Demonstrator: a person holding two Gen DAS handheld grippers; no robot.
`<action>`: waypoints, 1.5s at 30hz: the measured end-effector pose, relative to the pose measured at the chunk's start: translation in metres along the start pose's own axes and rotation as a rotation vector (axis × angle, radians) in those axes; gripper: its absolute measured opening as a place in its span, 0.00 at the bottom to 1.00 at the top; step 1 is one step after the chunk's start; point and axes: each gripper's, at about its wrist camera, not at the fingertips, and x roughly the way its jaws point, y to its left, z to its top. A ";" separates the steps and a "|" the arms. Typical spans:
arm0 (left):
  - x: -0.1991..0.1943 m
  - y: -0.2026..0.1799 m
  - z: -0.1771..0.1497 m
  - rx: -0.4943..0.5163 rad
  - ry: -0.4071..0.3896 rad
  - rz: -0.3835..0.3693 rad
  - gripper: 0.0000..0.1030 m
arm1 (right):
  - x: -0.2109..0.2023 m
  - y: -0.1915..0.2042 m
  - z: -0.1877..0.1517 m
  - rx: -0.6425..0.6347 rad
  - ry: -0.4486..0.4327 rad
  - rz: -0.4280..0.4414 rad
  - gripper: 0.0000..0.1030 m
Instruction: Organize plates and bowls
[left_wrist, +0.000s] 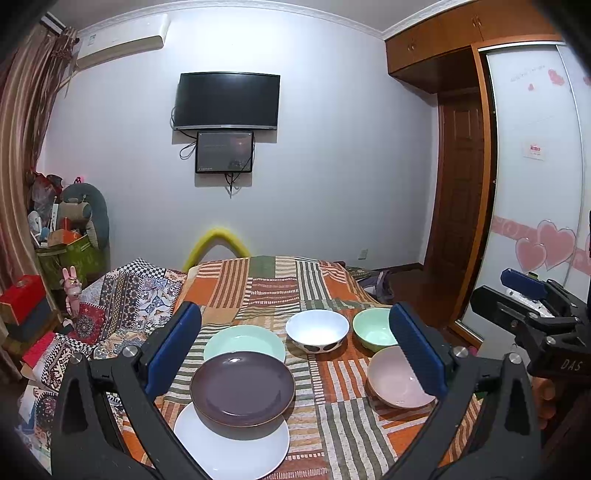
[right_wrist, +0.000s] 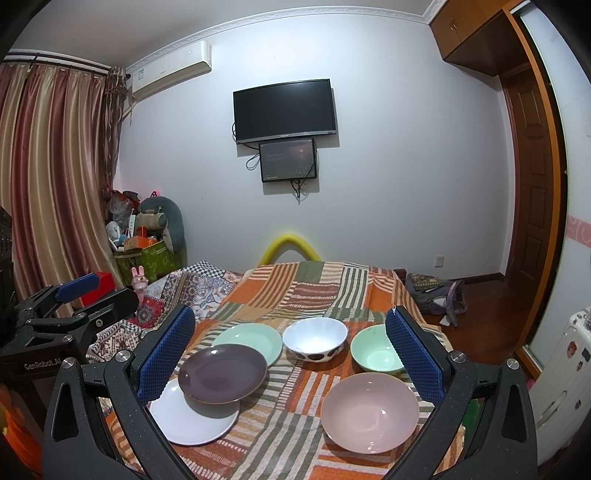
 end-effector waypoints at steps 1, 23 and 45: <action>0.000 0.000 0.000 -0.001 0.000 0.000 1.00 | 0.000 0.000 -0.001 0.000 0.000 0.000 1.00; 0.002 -0.002 -0.001 -0.001 0.001 -0.007 1.00 | -0.003 -0.002 0.001 0.003 0.000 -0.001 1.00; 0.009 0.002 -0.007 -0.017 0.015 -0.011 1.00 | 0.007 0.000 -0.006 0.001 0.017 -0.001 1.00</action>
